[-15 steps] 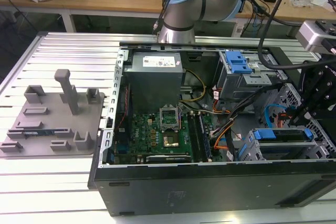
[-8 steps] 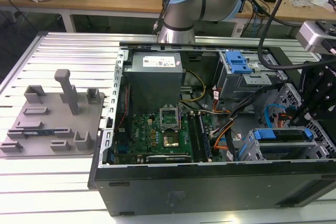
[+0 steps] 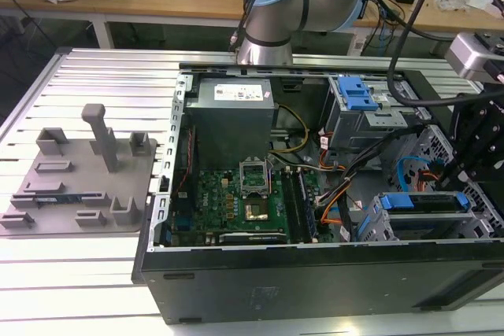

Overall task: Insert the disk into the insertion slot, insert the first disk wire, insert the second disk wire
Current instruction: 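Insert the first disk wire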

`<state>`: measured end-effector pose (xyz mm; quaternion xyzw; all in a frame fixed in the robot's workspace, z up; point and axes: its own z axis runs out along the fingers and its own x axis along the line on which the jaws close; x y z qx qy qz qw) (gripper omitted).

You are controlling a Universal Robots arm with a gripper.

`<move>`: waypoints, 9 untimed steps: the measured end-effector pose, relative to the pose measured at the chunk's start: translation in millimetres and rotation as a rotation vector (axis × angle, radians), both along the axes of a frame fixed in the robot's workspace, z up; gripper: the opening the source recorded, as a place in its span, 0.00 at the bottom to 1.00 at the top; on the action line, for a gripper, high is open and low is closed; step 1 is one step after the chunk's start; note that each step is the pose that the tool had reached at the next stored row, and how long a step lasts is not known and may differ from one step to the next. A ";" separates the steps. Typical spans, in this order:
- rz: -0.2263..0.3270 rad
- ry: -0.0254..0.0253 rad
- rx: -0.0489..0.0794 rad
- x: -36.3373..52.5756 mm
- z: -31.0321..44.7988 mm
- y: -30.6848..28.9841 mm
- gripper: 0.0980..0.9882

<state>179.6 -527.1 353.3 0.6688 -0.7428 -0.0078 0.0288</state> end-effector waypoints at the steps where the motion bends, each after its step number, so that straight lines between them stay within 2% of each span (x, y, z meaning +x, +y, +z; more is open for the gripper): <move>1: -0.001 -0.0016 0.000 0.0 0.0 0.0 0.07; 3: -0.009 -0.0051 0.000 0.1 -0.1 -0.1 0.07; 6: -0.017 -0.0163 0.000 -0.5 -0.1 -0.1 0.07; 7: -0.017 -0.0215 0.000 -3.4 -0.1 -0.1 0.07; 9: -0.017 -0.0235 0.000 -7.1 -0.1 -0.1 0.07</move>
